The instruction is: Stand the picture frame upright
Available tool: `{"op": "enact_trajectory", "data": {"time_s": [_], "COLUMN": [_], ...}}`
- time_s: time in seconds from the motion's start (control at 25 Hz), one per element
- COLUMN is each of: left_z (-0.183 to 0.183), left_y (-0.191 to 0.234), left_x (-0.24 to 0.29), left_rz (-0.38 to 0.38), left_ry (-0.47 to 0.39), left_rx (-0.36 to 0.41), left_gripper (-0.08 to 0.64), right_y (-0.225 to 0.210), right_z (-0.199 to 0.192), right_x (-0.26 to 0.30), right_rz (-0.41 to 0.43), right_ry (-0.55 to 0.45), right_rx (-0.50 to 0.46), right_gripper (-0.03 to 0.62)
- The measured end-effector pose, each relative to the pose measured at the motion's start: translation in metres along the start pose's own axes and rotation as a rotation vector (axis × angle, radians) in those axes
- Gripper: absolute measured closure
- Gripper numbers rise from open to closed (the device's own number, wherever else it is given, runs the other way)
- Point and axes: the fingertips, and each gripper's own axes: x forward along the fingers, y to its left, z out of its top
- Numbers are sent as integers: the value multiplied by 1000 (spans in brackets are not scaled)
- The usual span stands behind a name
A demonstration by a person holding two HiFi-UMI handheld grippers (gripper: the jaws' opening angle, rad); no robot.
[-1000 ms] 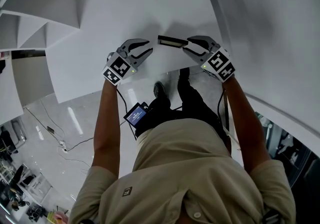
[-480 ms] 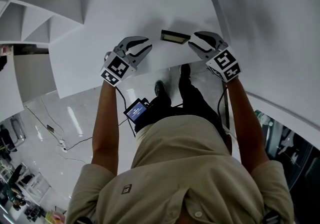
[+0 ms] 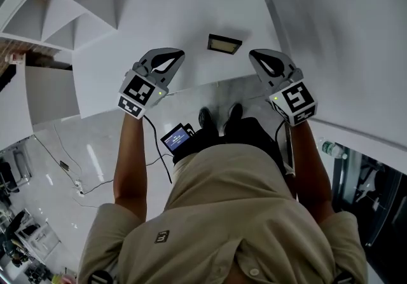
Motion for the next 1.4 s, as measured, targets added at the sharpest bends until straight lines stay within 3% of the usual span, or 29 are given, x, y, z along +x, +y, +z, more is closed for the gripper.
{"op": "enact_trajectory", "data": {"time_s": [0.16,0.48,0.76,1.04,1.4], "left_z": [28,82,125,140,139], "left_y": [-13,-73,-149,-206,-257], "left_x": [-23,-55,-63,-82,-106], "left_rz": [37,80,100,127,157], "left_ry": [-22,-18,-46,-64,-75], "left_rx": [-38,36,58,59,65], "left_gripper": [552,552,552,552,552], "right_y": [11,39,70,91,116], "right_z": [27,45,35,27,10], "right_x": [-25,-84,-165,-230,-275], "right_rz": [9,58,82,53,44], "right_ry": [-34,-66,-48,-74,-81], "right_rx": [-25,24,-9,-12,-12], "right_gripper": [588,588,589,589,589]}}
